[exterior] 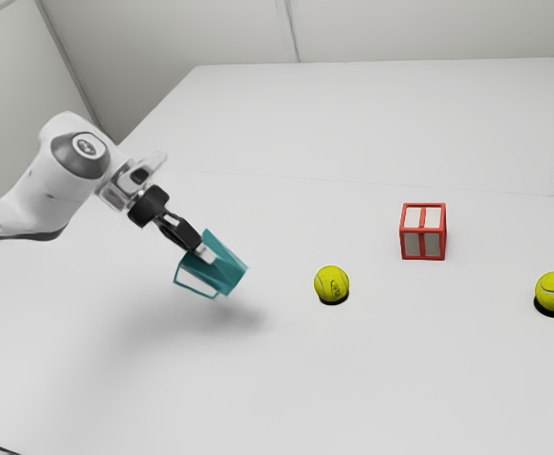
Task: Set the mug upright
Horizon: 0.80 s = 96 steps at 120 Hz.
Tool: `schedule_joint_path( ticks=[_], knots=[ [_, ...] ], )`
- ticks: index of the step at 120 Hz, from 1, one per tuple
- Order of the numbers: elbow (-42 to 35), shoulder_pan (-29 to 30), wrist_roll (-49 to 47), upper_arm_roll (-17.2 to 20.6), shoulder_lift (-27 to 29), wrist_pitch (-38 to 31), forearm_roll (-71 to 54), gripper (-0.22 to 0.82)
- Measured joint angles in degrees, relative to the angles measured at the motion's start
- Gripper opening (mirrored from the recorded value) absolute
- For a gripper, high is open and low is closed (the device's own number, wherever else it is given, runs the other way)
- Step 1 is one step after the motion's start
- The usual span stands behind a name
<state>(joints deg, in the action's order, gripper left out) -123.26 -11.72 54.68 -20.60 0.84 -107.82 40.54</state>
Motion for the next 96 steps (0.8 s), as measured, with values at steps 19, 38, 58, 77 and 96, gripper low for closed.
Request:
schedule_joint_path(
  ticks=[19,38,58,77,96],
  knots=[
    [4.5,-1.0,-2.8,1.2,-0.6,-4.6,-14.8,-0.17],
    [5.5,-1.9,-5.5,2.0,-2.5,-9.6,-26.1,-0.17],
    [8.1,-2.9,-8.1,2.0,-6.6,-12.9,-33.2,-0.18],
    [8.6,-4.1,-10.1,2.0,-9.2,-16.1,-35.9,-0.18],
    [6.0,-5.0,-12.4,2.0,-6.9,-18.1,-38.5,-0.18]
  ],
)
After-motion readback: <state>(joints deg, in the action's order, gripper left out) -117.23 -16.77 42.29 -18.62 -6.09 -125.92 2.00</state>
